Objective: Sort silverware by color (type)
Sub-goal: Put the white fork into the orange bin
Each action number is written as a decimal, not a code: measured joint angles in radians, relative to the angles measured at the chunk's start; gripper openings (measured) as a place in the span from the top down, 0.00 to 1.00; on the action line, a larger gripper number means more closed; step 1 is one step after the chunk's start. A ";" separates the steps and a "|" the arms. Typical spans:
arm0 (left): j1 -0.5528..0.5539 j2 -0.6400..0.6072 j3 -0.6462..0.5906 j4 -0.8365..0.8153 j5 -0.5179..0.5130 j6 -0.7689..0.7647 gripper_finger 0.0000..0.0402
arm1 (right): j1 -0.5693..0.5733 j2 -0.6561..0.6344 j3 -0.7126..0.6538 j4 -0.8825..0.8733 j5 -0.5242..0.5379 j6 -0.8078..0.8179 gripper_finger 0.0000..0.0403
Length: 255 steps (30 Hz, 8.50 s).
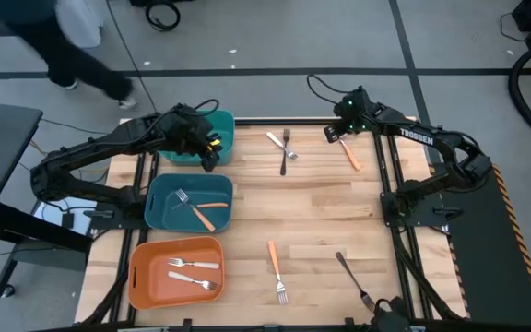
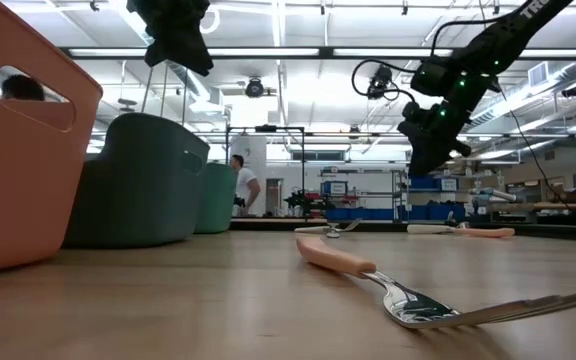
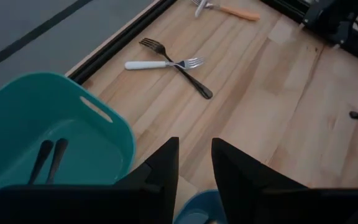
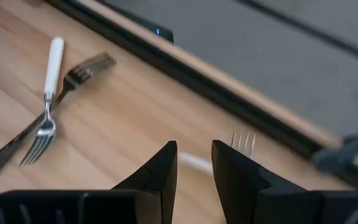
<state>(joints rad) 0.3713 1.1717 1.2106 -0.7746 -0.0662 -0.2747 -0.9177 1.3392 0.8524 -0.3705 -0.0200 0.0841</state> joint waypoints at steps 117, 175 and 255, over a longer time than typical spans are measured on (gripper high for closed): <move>0.001 0.001 0.000 0.197 0.000 -0.002 0.74 | 0.007 0.539 0.338 -0.393 0.132 -0.785 0.73; -0.026 0.088 -0.001 0.450 0.109 -0.003 0.74 | 0.401 0.093 0.612 0.107 -0.491 0.047 0.92; -0.561 -0.054 -0.001 -0.303 0.444 -0.295 0.89 | 0.469 0.080 0.612 0.174 -0.295 0.051 0.72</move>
<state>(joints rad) -0.1901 1.1180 1.2101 -1.0778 0.3782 -0.5696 -0.4486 1.4191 1.4647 -0.1967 -0.3149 0.1346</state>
